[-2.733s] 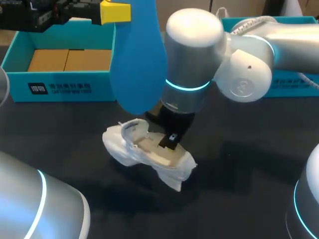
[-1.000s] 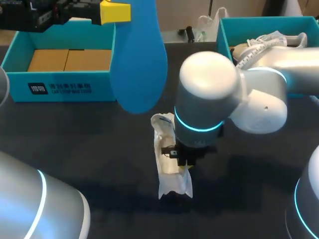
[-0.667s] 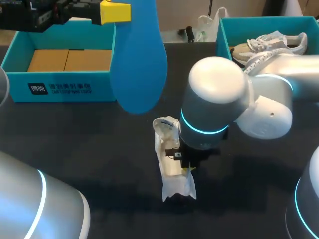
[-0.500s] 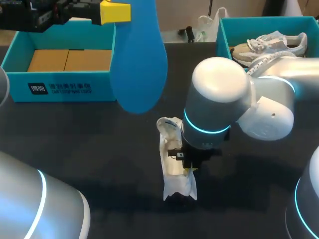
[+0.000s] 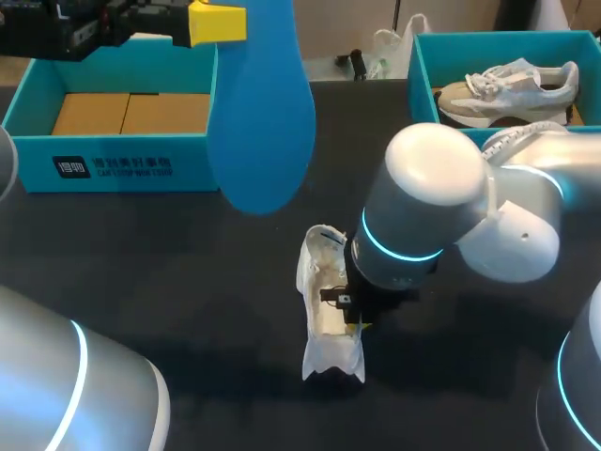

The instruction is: Take the shoe out of the shoebox, open the shoe tongue, remove and reinsert the insole, then place the shoe into the shoebox

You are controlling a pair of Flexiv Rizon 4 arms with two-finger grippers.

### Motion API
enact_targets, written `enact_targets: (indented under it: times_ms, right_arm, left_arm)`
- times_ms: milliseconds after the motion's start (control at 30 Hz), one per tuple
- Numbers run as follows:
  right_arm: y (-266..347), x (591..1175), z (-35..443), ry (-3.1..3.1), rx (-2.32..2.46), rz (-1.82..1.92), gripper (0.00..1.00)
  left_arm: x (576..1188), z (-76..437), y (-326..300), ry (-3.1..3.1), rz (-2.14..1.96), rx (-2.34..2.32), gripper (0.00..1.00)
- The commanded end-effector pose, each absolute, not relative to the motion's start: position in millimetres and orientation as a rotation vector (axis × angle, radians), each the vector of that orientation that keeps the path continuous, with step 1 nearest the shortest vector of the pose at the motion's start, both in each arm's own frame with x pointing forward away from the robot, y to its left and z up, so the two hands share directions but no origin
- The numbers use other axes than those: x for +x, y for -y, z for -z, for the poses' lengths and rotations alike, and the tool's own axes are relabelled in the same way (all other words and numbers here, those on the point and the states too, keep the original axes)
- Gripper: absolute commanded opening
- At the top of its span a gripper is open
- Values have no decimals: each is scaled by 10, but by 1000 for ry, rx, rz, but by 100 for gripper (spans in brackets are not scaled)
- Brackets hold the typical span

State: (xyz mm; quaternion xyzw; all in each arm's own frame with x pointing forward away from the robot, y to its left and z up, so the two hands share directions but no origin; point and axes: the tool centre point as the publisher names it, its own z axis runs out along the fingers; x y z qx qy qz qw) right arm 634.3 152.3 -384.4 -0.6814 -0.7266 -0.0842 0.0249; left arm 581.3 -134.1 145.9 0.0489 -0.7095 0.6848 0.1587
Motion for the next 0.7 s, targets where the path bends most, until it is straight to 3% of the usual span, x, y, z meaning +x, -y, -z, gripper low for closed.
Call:
enact_targets:
  times_ms: [33, 467, 700]
  right_arm:
    - [-1483, 6356, 3834, 2250, -2084, 324, 100]
    - [-1297, 6354, 2913, 2437, -1849, 630, 100]
    - [-1297, 6354, 2913, 2437, -1849, 630, 100]
  left_arm:
    - [5828, -1467, 1348, 2031, -1953, 137, 0]
    - [5828, -1467, 1348, 2031, -1953, 137, 0]
    - [5828, -1467, 1348, 2031, -1953, 137, 0]
